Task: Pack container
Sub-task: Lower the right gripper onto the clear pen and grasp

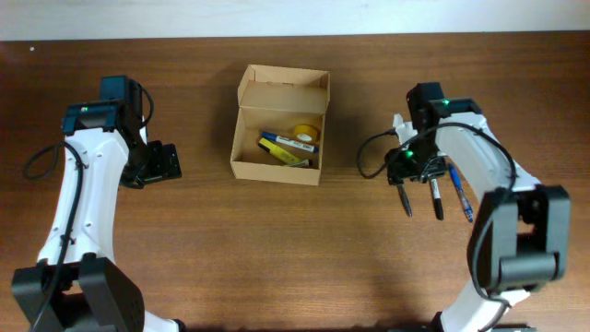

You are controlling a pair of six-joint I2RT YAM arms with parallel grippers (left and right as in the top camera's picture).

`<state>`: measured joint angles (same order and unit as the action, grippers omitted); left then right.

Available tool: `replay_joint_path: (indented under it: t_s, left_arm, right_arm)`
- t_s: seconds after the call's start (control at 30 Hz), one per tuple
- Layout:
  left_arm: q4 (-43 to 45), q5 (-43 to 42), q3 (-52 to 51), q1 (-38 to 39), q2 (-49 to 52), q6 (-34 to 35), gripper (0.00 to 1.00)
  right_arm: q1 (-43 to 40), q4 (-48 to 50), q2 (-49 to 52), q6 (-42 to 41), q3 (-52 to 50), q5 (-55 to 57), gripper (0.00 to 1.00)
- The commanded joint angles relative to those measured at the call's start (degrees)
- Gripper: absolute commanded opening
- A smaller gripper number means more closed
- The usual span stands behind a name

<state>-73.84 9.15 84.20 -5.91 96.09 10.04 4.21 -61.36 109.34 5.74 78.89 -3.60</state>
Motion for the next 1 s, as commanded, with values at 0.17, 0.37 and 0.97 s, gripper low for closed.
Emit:
replay_joint_path:
  t_s: [0.17,0.37,0.97]
  left_arm:
    - [0.13,-0.37,-0.33,-0.22,-0.42,-0.74,1.0]
    - [0.13,-0.37,-0.33,-0.22,-0.42,-0.74,1.0]
    - [0.13,-0.37,-0.33,-0.22,-0.42,-0.74,1.0]
  right_arm:
    - [-0.17,2.03,7.08,-0.72,-0.24,-0.68,0.49]
    - [-0.63,4.46,8.74,-2.25,-0.24,0.26,0.38]
    - [-3.15,3.61,8.44,-3.23,2.56,1.2,0.04]
